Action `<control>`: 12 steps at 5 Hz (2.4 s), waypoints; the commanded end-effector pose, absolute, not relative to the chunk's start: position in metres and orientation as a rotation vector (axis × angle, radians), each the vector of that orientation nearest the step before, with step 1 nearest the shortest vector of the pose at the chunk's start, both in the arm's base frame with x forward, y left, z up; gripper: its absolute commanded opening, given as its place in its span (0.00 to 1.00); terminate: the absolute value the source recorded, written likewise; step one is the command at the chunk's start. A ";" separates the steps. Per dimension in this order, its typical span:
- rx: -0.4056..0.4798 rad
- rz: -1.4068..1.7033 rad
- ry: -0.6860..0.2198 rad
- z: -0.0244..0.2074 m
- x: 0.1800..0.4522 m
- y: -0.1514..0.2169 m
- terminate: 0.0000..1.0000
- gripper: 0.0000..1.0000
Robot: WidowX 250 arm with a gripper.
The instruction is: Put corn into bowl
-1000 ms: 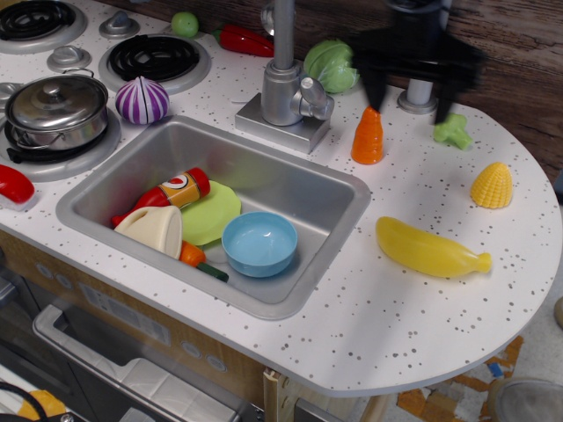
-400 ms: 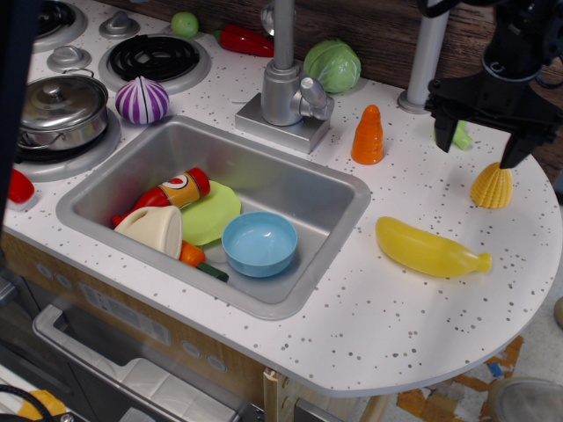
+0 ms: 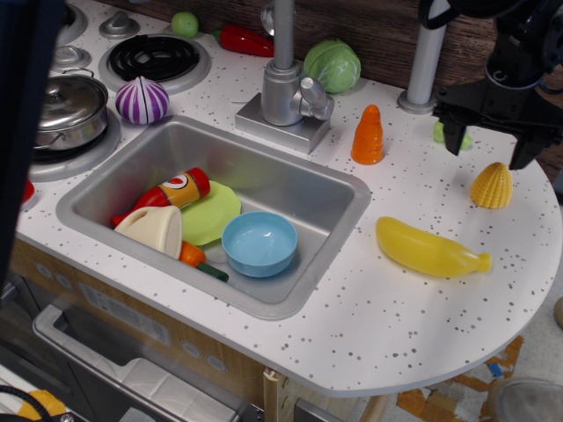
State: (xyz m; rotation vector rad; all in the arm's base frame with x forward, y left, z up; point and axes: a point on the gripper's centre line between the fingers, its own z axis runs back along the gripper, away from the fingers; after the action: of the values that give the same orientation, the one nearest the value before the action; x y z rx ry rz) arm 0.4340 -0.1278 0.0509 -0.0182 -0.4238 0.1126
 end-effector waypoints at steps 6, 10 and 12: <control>-0.023 0.117 -0.482 0.048 0.441 -0.131 0.00 0.00; 0.149 -0.120 -0.428 0.036 0.369 0.025 0.00 0.00; 0.091 -0.166 -0.366 0.017 0.350 0.038 0.00 0.00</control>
State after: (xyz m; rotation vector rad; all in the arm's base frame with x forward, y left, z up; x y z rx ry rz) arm 0.3358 0.0380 -0.0018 0.0949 -0.3152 -0.1628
